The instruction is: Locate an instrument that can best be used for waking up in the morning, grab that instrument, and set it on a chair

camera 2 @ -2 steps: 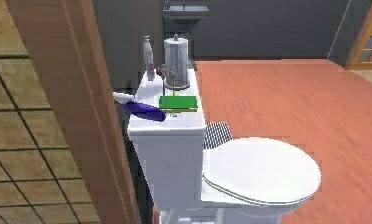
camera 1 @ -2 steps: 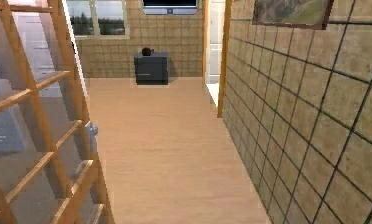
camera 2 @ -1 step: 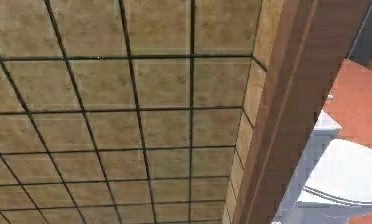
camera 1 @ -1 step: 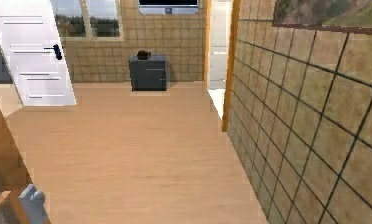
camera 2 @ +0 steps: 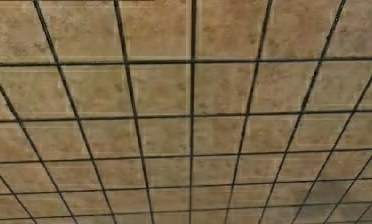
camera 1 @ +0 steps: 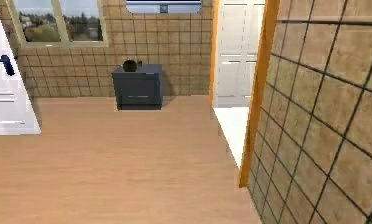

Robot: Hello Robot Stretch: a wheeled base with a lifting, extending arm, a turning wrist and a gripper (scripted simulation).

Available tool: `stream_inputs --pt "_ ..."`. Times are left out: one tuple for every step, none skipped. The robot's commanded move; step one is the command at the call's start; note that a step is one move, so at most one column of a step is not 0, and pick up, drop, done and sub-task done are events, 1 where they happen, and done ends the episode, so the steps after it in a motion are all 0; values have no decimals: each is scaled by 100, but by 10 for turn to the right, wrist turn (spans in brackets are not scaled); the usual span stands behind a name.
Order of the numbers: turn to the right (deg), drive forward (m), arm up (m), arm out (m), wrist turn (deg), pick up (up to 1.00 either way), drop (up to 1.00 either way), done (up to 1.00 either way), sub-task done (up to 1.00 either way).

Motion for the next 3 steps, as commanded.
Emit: stream_inputs --pt "0 100 0 0 0 0 0 0 0" --pt "0 100 0 0 0 0 0 0 0" --pt "0 75 0 0 0 0 0 0 0"
